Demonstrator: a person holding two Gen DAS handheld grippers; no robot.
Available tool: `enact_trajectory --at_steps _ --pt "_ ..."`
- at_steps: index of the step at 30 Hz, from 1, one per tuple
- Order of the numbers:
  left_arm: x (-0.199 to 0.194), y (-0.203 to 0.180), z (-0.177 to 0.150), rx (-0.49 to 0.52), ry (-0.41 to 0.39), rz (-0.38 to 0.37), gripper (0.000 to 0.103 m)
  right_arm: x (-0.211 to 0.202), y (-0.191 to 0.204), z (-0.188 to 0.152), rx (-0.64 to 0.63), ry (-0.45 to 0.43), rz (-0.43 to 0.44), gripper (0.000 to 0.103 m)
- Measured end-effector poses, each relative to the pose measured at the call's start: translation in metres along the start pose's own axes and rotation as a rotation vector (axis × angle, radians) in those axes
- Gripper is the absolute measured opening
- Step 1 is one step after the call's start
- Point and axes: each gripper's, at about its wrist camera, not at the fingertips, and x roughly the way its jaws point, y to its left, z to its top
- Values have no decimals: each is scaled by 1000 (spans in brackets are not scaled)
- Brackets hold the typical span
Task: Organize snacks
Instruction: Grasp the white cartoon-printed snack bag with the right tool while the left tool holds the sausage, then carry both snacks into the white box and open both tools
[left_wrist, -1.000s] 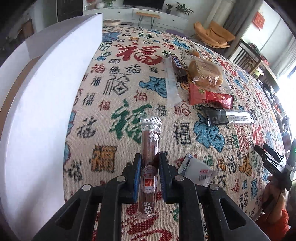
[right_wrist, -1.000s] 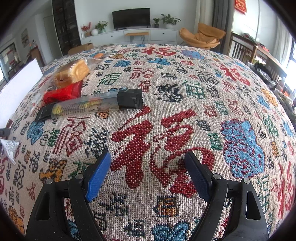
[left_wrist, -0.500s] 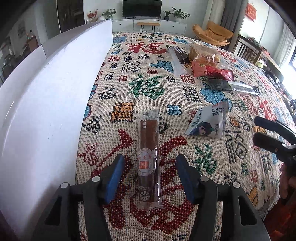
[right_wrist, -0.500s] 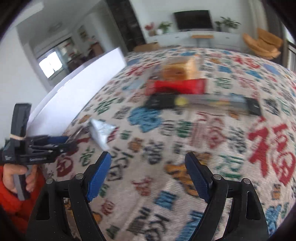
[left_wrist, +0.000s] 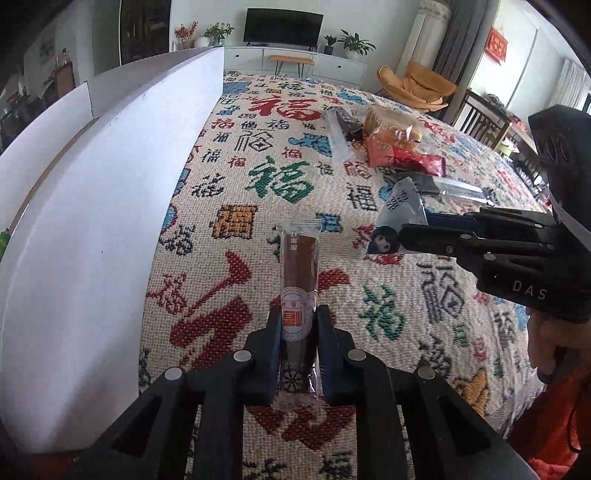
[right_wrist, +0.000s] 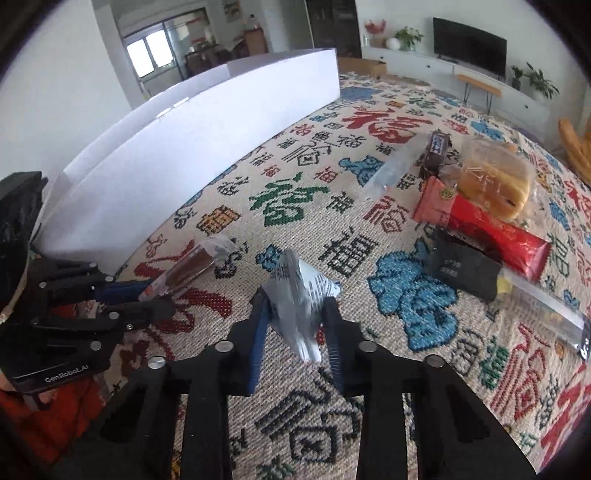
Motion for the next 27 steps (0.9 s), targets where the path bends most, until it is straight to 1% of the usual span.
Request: enact_trajectory --at_steps 3,6,7,10,13,15,17,18,20,23,24,25,27 --pt "-3 -11 3 18 -15 -12 17 -23 -5 -5 11 -23 -28 22" --pt "-4 -14 2 8 -8 -27 17 -25 -17 -12 32 17 -62 21" --pt "-7 -14 2 4 -11 -36 17 -27 -21 -14 49 17 -64 21" --pt "-19 -14 3 0 -34 -54 17 -41 -33 -17 123 -17 -16 21" --pt "-21 -14 6 -11 -35 -67 17 -49 -37 -16 138 -15 -34 21" --pt "-23 -12 8 -38 -27 -96 17 -56 -37 -11 158 -28 -16 19" --pt "-36 -7 14 -79 -43 -148 17 -71 -32 -1 164 -64 8 19" --pt "-47 -3 20 -99 -66 -172 17 -79 -27 9 161 -94 30 19" --pt "-74 6 33 -132 -120 -193 17 -97 -13 34 135 -157 62 19" --pt "-121 32 55 -186 -216 -198 17 -119 8 77 115 -246 128 19" --pt "-135 43 61 -201 -246 -190 17 -126 18 93 108 -278 158 19" --pt "-152 57 67 -215 -278 -166 17 -134 30 110 94 -310 193 19" --pt "-177 84 76 -230 -319 -80 17 -143 55 140 62 -354 251 19"
